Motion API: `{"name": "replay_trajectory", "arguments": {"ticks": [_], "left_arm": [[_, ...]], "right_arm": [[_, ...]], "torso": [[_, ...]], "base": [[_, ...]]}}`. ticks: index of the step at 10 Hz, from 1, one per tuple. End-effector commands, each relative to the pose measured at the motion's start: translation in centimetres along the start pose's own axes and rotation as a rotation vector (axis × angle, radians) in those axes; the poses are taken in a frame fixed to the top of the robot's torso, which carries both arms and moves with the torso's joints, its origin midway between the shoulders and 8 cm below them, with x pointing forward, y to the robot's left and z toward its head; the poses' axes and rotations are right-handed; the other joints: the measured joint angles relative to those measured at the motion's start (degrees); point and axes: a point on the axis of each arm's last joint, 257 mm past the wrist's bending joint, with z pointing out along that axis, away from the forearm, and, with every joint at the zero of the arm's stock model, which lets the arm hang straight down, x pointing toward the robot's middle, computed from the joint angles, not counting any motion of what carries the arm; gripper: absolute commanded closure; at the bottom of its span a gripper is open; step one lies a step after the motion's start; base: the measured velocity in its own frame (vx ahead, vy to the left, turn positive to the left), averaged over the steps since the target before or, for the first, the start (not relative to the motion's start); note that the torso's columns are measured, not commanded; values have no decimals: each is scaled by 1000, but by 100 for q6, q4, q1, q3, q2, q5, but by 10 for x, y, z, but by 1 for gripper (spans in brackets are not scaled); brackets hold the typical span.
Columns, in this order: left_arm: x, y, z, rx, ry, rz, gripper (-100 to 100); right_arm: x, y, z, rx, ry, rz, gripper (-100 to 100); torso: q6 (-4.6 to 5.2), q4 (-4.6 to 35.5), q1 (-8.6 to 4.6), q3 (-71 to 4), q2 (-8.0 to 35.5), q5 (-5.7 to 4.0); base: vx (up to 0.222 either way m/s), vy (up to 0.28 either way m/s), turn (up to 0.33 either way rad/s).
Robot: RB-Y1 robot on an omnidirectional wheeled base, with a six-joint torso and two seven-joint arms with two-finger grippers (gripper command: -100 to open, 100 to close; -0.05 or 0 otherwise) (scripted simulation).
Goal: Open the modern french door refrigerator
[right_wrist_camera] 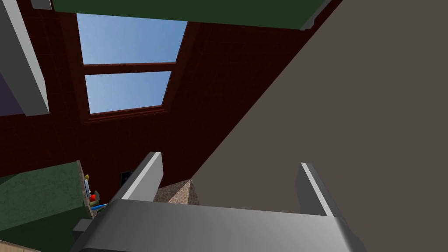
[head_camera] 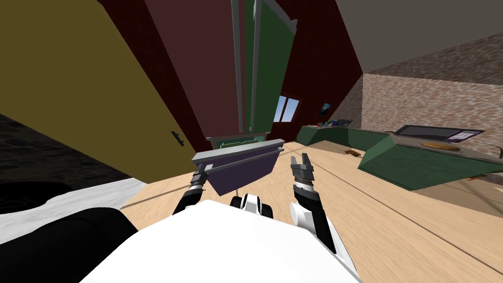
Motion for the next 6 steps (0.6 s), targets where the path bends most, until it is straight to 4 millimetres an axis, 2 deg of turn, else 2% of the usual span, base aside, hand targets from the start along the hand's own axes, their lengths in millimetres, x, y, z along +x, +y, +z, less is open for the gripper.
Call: {"name": "replay_trajectory", "arguments": {"ticks": [1, 6], "left_arm": [[-1, 3, -1, -10, -2, 0, 0], [-3, 15, -5, -41, -9, -1, 0]], "right_arm": [[0, 0, 0, 0, 0, 0, 0], [0, 0, 0, 0, 0, 0, 0]], "torso": [[4, -13, 7, 3, -6, 18], [9, -46, 56, -15, -53, 62]], "base": [[0, 0, 0], [0, 0, 0]]}}
